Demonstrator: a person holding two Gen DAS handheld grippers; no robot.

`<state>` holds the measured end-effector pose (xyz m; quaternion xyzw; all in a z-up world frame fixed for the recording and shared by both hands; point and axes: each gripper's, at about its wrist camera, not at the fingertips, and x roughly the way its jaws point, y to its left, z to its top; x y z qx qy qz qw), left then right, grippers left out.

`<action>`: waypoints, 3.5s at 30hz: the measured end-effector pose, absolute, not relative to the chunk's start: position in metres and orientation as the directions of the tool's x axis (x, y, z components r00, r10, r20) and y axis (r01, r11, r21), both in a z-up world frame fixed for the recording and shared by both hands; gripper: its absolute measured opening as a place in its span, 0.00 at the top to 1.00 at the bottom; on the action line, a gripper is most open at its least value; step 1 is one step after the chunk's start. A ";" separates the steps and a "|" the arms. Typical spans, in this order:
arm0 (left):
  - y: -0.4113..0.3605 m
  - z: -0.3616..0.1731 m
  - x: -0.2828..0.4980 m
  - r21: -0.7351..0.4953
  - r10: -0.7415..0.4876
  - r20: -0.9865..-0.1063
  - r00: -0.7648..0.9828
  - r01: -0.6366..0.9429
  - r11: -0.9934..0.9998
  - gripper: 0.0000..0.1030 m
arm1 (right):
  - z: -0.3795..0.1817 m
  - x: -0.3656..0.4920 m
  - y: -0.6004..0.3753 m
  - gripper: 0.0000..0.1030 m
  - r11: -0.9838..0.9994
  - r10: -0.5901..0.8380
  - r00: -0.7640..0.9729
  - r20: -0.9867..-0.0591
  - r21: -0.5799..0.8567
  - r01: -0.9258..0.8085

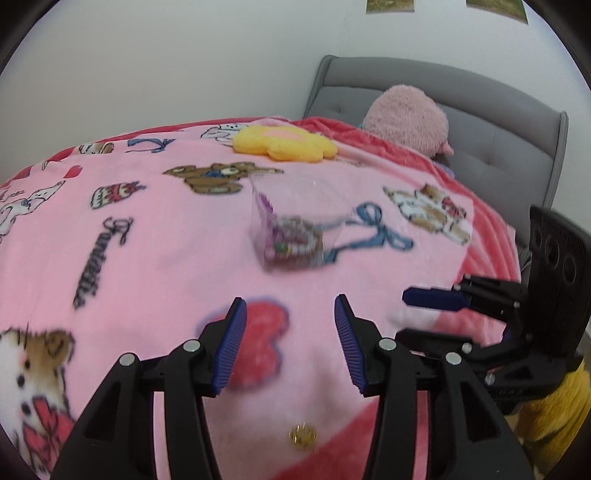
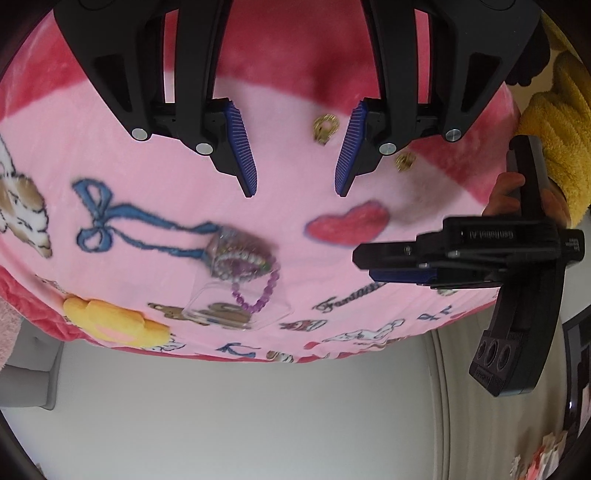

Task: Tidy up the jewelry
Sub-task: 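Grasp a gold earring with the right tool while the left tool grasps another gold earring, then hold the gold earrings in both tools and lift them off the blanket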

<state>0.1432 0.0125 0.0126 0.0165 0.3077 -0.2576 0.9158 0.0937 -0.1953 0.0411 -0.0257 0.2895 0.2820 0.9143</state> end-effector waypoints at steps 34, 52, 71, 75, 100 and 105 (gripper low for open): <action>0.006 -0.042 0.093 0.040 -0.339 -0.653 0.678 0.478 0.878 0.81 | 0.001 0.078 -0.166 0.84 0.829 0.457 0.636 -0.622 0.039 -0.557; 0.000 -0.034 0.089 0.067 -0.338 -0.639 0.691 0.488 0.870 0.84 | 0.013 0.073 -0.174 0.84 0.834 0.461 0.662 -0.590 0.033 -0.551; 0.006 -0.004 0.092 0.031 -0.383 -0.589 0.712 0.493 0.869 0.92 | 0.043 0.071 -0.188 0.84 0.841 0.474 0.705 -0.527 0.032 -0.541; 0.007 -0.014 0.091 0.022 -0.391 -0.624 0.676 0.515 0.857 0.85 | 0.043 0.069 -0.189 0.84 0.837 0.483 0.701 -0.525 0.041 -0.546; -0.008 -0.035 0.078 0.106 -0.355 -0.648 0.674 0.541 0.834 0.86 | 0.036 0.069 -0.189 0.84 0.831 0.494 0.686 -0.534 0.058 -0.553; -0.008 -0.020 0.077 0.108 -0.367 -0.618 0.695 0.538 0.836 0.87 | 0.040 0.070 -0.192 0.84 0.834 0.495 0.693 -0.524 0.061 -0.549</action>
